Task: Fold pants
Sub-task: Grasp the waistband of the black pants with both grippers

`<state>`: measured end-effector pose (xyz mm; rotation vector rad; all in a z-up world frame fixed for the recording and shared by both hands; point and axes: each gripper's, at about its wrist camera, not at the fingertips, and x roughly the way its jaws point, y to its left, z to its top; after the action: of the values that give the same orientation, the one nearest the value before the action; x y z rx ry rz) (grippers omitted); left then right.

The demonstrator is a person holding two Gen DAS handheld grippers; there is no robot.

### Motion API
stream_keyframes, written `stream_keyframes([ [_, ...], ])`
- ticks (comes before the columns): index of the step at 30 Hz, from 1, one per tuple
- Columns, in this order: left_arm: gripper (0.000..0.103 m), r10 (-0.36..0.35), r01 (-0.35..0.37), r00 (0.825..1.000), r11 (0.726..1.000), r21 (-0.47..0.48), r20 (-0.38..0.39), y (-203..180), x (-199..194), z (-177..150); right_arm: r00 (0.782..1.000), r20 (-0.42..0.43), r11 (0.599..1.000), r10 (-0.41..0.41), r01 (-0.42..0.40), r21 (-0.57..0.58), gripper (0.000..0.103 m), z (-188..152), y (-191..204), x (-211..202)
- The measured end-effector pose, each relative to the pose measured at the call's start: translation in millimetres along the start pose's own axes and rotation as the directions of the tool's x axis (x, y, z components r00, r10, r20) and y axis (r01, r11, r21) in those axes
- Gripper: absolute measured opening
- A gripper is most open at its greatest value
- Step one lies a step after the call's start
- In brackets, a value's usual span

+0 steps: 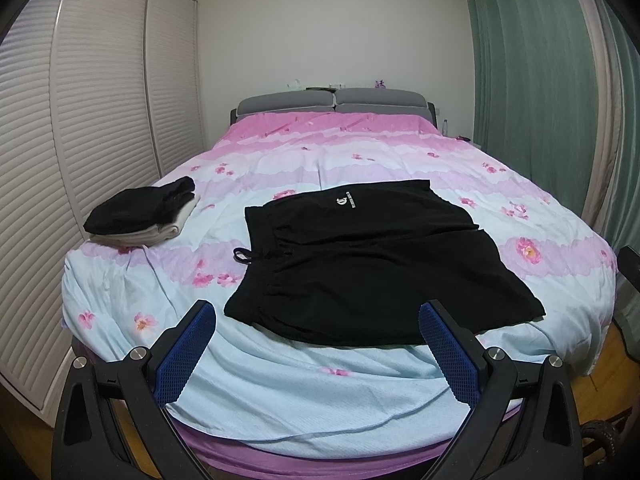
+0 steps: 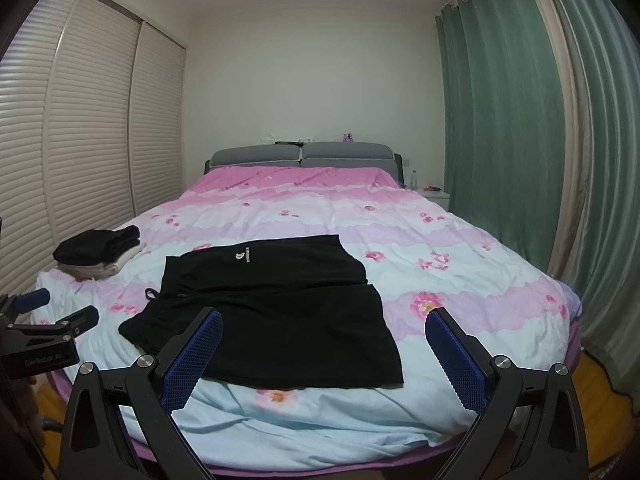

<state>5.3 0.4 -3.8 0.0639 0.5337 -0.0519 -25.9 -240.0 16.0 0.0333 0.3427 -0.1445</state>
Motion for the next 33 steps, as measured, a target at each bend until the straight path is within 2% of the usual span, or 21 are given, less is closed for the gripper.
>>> stream_keyframes([
  [10, 0.103, -0.023, 0.023, 1.0, 1.0, -0.006, -0.011, -1.3, 30.8, 18.9, 0.999, -0.036, 1.0, -0.003, 0.003, -0.019, 0.103, 5.9, 3.8, 21.5],
  [18, 0.103, 0.007, -0.008, 0.999, 0.999, 0.034, 0.04, -4.2, 73.7, 79.1, 1.0, -0.014, 0.998, -0.021, 0.021, -0.054, 0.103, 51.6, 3.3, 67.3],
  [23, 0.103, 0.005, -0.007, 0.999, 0.999, 0.045, 0.05, -4.8, 122.5, 124.5, 0.999, 0.006, 0.997, -0.049, 0.049, -0.064, 0.103, 94.9, -2.7, 120.2],
  [26, 0.103, -0.021, 0.018, 0.998, 0.999, 0.047, 0.051, -10.4, 156.6, 154.3, 0.998, 0.0, 0.997, -0.057, 0.057, -0.054, 0.103, 118.3, -7.0, 153.3],
  [33, 0.103, -0.067, 0.056, 0.994, 0.99, 0.128, 0.086, -32.7, 244.1, 207.5, 0.997, 0.0, 0.994, -0.078, 0.078, -0.083, 0.103, 163.2, -5.0, 241.3],
])
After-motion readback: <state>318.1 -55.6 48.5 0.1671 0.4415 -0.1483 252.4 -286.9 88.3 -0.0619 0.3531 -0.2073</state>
